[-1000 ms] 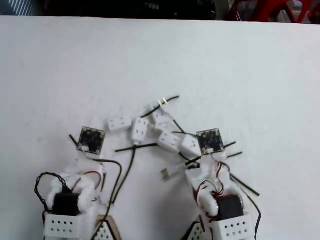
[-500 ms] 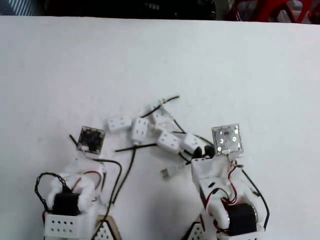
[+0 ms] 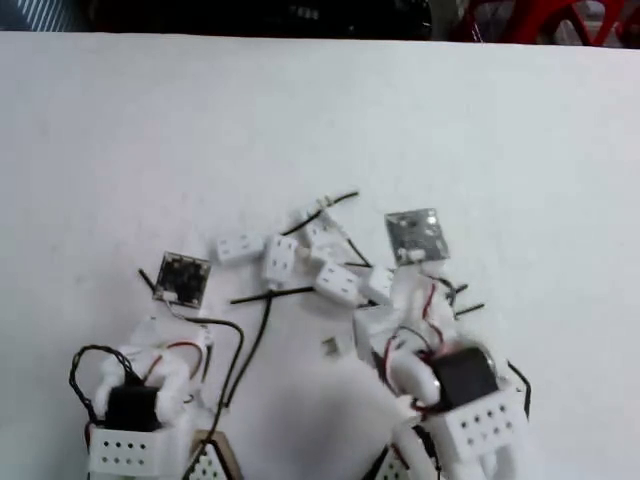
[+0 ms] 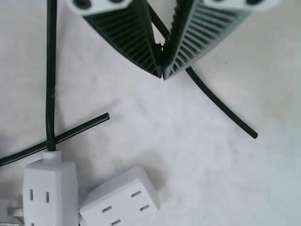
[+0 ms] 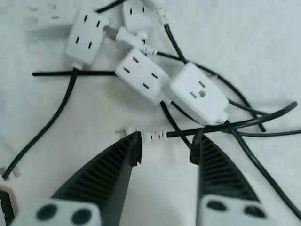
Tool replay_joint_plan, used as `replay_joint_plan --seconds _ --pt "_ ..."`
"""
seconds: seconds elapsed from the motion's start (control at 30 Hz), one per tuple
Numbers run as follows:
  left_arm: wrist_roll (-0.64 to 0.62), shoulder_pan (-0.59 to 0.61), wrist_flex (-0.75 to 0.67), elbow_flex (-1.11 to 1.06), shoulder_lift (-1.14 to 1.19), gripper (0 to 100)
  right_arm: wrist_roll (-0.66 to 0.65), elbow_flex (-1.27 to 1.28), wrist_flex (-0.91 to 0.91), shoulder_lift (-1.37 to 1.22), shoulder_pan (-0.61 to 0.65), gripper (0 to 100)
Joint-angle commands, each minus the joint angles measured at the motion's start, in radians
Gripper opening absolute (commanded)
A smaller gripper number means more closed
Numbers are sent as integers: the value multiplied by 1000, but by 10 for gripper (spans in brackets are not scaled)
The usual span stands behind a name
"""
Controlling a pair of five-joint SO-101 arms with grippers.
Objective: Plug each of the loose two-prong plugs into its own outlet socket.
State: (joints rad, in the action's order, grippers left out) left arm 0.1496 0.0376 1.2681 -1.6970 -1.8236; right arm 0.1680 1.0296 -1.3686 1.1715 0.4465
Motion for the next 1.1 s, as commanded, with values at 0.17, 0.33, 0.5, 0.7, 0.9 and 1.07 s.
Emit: replay_joint_plan --seconds 0.17,0.33,0.5,0.7,0.9,1.07 --pt "-5 -13 -21 5 -10 25 43 -54 -7 -298 116 226" --pt "-5 -13 -21 5 -10 25 126 -92 2 -421 171 228" --pt "-5 -13 -21 5 -10 25 233 -118 90 -562 186 227" --pt "-5 -13 -21 5 -10 25 308 -121 189 -711 171 227" --pt "-5 -13 -21 5 -10 25 371 -121 314 -819 124 226" --pt "-3 -13 -21 5 -10 25 404 -121 375 -906 120 225"
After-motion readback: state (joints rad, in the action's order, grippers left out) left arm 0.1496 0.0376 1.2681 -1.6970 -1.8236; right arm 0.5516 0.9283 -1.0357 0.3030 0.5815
